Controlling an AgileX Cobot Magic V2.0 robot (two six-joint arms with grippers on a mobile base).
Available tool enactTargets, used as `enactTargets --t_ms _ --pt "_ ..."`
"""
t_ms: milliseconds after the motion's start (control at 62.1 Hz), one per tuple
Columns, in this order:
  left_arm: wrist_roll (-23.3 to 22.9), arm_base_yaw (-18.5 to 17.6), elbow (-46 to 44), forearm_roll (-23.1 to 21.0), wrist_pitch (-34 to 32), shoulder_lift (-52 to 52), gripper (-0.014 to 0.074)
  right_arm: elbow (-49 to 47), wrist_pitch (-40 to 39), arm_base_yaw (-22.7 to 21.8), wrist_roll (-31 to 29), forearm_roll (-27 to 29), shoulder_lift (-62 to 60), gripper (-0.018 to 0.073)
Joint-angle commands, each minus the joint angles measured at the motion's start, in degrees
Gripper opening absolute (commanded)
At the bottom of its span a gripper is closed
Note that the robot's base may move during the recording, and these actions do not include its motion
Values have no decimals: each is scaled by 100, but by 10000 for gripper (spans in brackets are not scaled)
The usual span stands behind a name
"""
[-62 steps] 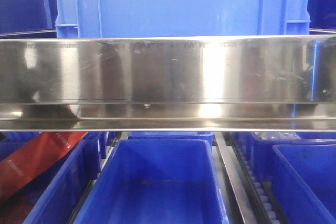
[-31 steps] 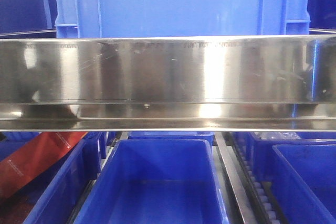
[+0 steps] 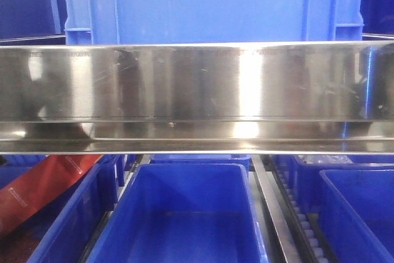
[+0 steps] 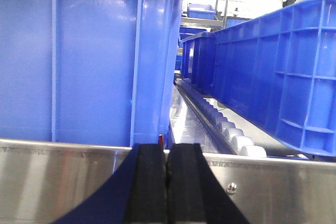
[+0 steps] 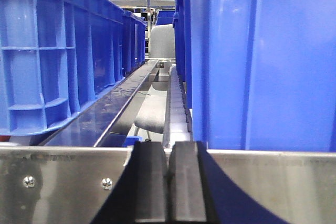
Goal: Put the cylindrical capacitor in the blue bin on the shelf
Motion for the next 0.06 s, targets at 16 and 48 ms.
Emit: enactTargets --t_ms 16,48 --pt "11 17 -8 -38 -92 -27 -111 12 -70 -24 -28 1 -19 -168" --pt "11 17 -8 -38 -92 -27 -111 12 -70 -24 -28 1 -19 -168"
